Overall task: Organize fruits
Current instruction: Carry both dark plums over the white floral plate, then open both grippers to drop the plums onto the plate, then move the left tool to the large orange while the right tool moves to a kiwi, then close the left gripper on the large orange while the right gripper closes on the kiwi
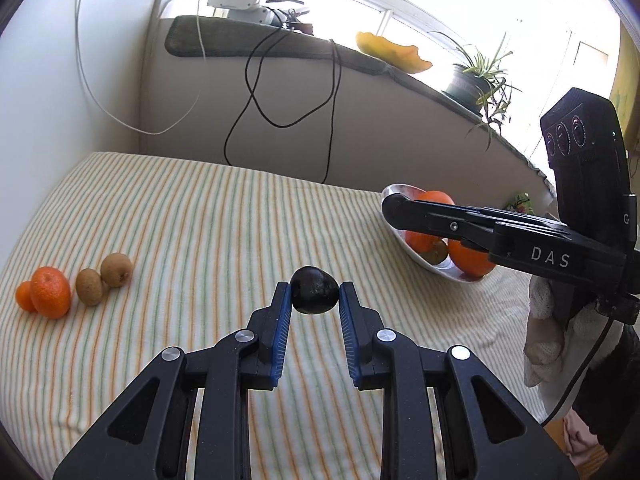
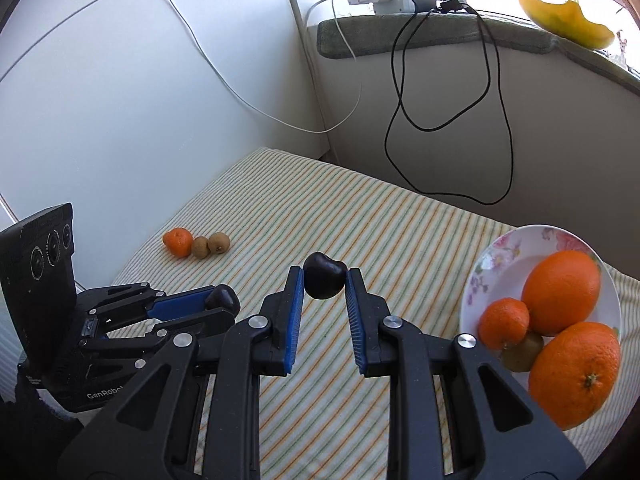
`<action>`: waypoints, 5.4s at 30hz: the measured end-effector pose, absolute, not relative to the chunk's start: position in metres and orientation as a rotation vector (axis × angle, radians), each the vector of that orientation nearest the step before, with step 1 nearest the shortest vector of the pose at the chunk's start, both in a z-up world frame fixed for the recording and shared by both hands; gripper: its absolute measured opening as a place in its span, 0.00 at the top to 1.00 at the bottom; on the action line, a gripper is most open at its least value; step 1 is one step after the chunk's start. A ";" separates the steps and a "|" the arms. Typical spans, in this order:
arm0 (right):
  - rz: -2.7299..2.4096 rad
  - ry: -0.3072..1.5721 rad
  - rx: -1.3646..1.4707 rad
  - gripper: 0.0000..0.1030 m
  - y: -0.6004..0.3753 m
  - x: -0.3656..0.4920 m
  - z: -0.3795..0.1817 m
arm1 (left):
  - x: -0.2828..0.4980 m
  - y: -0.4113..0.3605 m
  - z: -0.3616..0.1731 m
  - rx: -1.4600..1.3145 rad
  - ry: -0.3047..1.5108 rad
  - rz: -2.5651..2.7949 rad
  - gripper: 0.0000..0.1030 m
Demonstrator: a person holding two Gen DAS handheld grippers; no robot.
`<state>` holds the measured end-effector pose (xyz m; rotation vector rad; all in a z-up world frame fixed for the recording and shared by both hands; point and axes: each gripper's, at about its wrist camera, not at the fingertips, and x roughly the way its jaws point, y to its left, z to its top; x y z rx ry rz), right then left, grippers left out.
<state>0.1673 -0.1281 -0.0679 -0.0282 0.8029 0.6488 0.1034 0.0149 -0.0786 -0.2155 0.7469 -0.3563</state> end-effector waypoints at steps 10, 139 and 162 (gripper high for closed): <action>0.544 0.765 0.015 0.78 -0.203 0.165 -0.057 | 0.122 -0.042 -0.070 -0.180 0.743 -0.450 0.78; 0.931 0.971 -0.035 0.48 0.011 0.221 -0.121 | 0.091 0.136 -0.108 -0.061 0.745 0.008 0.57; 0.948 1.128 0.075 0.61 0.078 0.250 -0.180 | 0.104 0.143 -0.119 -0.022 0.758 0.031 0.62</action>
